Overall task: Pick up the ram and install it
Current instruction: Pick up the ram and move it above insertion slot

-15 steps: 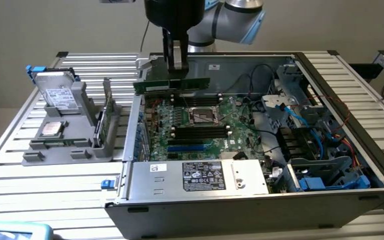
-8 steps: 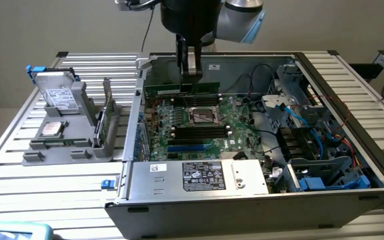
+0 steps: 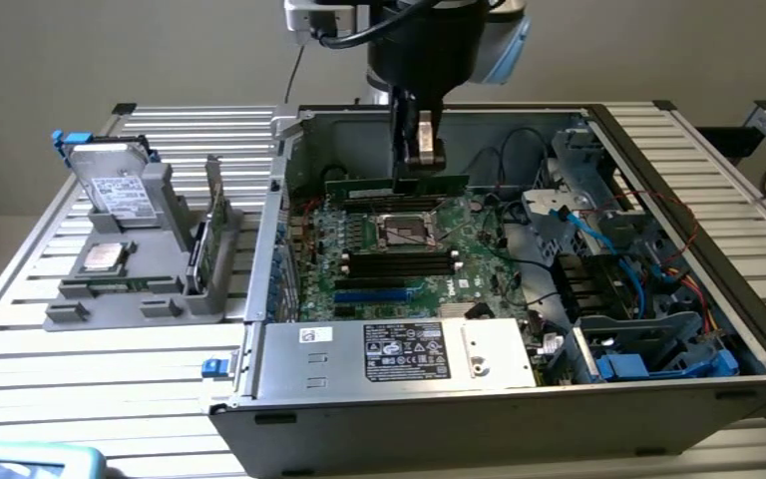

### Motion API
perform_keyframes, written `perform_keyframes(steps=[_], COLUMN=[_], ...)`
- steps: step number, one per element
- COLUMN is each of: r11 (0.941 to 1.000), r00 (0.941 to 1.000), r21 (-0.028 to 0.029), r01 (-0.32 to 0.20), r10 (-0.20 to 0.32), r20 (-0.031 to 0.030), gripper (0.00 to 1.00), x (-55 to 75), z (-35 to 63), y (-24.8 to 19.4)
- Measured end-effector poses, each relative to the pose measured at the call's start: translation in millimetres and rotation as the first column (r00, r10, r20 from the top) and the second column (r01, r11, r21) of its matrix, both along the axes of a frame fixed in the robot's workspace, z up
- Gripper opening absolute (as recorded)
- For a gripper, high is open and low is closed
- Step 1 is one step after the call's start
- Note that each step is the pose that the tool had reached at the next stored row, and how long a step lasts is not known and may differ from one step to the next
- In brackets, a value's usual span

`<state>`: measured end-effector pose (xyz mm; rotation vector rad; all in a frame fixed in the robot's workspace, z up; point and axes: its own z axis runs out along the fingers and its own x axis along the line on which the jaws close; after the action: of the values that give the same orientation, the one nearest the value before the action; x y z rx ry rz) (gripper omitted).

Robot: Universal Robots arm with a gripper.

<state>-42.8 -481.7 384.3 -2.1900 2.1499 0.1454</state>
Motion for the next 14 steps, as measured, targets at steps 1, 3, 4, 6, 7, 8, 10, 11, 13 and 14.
perform_keyframes(steps=[1, 3, 4, 6, 7, 8, 10, 11, 13, 14], r11=[1.0000, 0.9999, 0.9998, 0.9994, 0.9991, 0.9986, 0.9974, 0.9966, 0.9953, 0.9950], r00=[1.0000, 0.9999, 0.9998, 0.9994, 0.9991, 0.9986, 0.9974, 0.9966, 0.9953, 0.9950], r21=[0.0000, 0.0001, -0.0001, 0.0000, 0.0000, 0.0001, 0.0001, 0.0000, 0.0000, -0.0002], r01=[0.005, 0.015, 0.021, 0.035, 0.043, 0.053, 0.072, 0.082, 0.097, 0.100], r10=[-0.005, -0.015, -0.021, -0.035, -0.043, -0.053, -0.072, -0.082, -0.097, -0.100], r20=[-0.0002, -0.0007, -0.0010, -0.0016, -0.0019, -0.0021, -0.0025, -0.0027, -0.0032, -0.0036], gripper=[0.15, 0.15, 0.15, 0.15, 0.15, 0.15, 0.15, 0.15, 0.15, 0.15], x=[1.9, 5.6, 7.2, 9.7, 10.6, 11.2, 12.4, 12.9, 13.7, 14.0], z=[-1.8, -5.5, -7.3, -11.0, -12.8, -14.6, -18.2, -20.0, -23.6, -25.3], y=[0.0, 0.1, 0.2, 0.2, 0.2, 0.2, 0.2, 0.2, 0.6, 1.5])
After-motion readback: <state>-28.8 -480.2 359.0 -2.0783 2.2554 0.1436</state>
